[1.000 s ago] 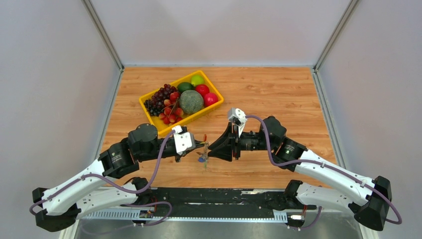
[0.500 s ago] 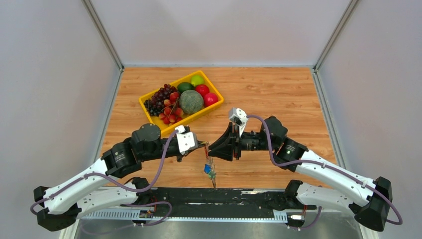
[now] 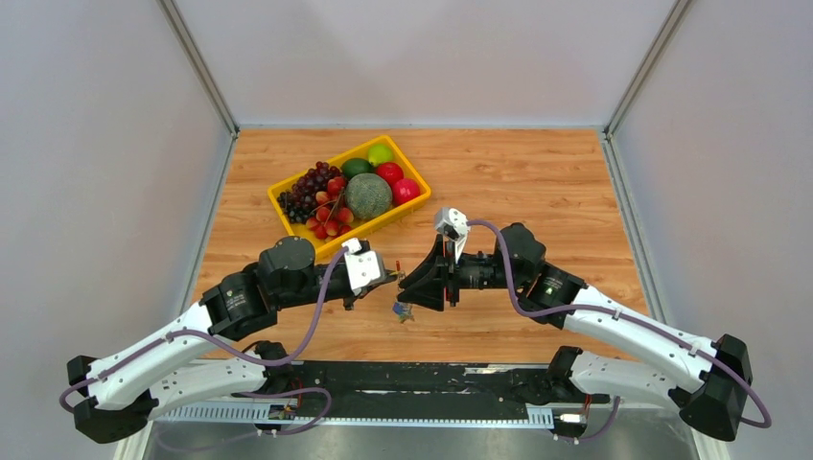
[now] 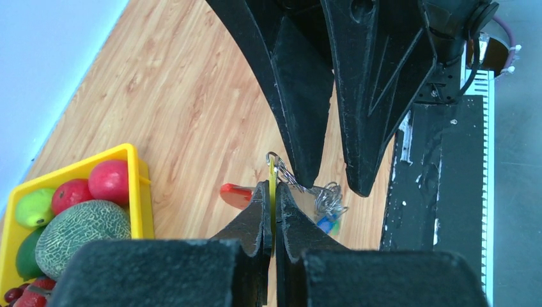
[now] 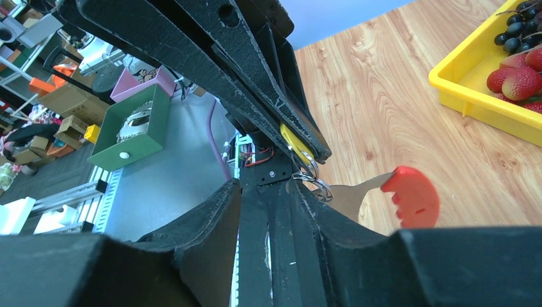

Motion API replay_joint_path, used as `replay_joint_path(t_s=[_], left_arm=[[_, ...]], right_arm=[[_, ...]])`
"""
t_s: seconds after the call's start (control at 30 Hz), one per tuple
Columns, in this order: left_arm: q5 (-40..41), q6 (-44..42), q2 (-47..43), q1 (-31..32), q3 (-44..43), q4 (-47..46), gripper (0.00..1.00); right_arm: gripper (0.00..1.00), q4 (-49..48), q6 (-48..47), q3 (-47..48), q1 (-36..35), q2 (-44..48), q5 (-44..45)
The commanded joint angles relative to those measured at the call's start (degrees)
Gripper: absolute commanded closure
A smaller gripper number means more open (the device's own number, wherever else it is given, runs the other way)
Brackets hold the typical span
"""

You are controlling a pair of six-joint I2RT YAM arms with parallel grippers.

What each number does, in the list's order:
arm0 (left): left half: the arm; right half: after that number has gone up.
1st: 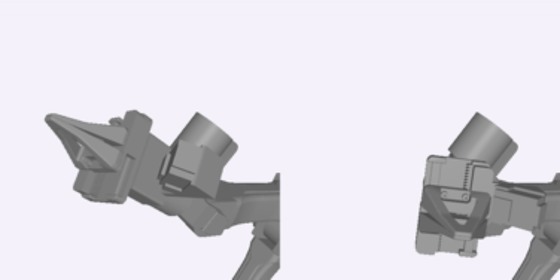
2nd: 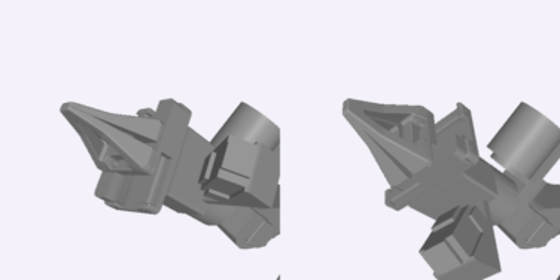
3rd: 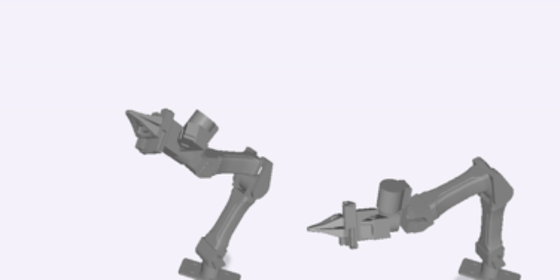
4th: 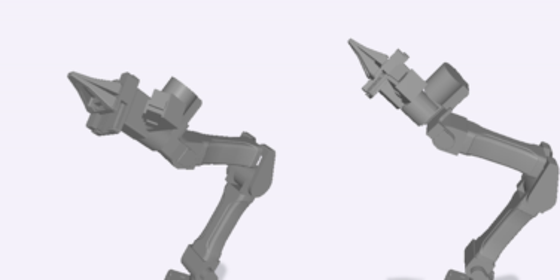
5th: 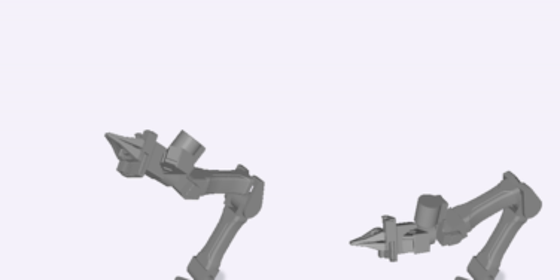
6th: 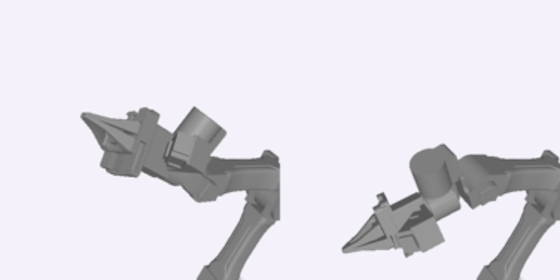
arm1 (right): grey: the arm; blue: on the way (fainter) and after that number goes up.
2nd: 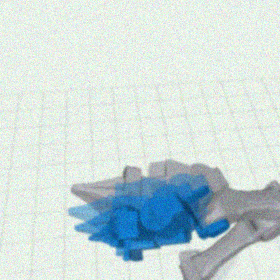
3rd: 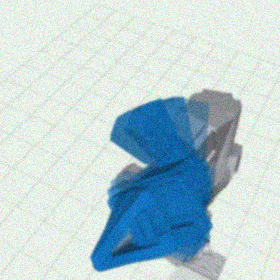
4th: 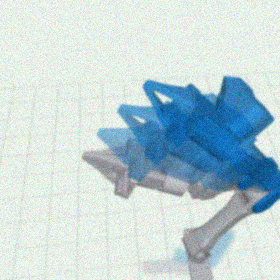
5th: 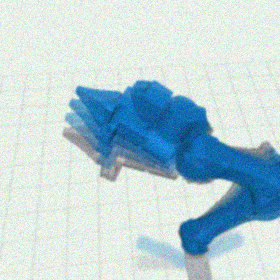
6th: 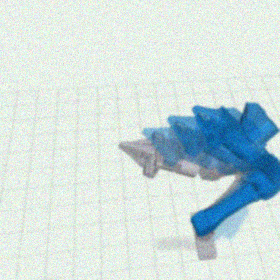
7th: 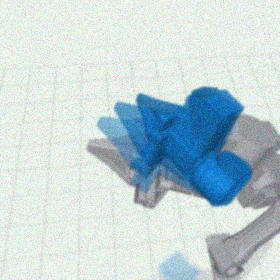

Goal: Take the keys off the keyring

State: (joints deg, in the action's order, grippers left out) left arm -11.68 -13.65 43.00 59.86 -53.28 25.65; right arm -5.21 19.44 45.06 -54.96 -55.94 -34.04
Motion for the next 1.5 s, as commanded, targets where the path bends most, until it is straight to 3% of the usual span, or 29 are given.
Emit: replay_joint_path(t_s=[0.0,0.47,0.77,1.13,1.27,1.47], left_arm=[[-0.88,1.54,-0.73,-0.08,-0.95,-4.28,1.00],[-1.66,6.17,0.87,-0.04,-2.10,-5.78,1.00],[5.44,12.71,5.63,-0.07,-5.04,-4.25,1.00],[11.34,19.86,14.28,-0.08,-14.21,4.83,1.00],[13.09,22.57,16.51,-0.09,-16.71,7.72,1.00],[19.35,25.87,17.03,-0.09,-18.28,10.45,1.00]], right_arm=[[0.57,-1.64,0.64,1.79,-0.16,-0.21,1.52],[0.53,-1.56,-0.46,1.78,-0.23,-0.57,6.99],[0.57,-0.92,-1.96,0.38,-0.16,1.25,13.14],[0.79,2.82,-4.31,0.41,-0.19,1.22,23.62],[1.00,3.36,-4.78,0.24,-0.18,1.37,26.04],[1.00,4.04,-5.76,-2.31,-0.16,5.26,27.66]])
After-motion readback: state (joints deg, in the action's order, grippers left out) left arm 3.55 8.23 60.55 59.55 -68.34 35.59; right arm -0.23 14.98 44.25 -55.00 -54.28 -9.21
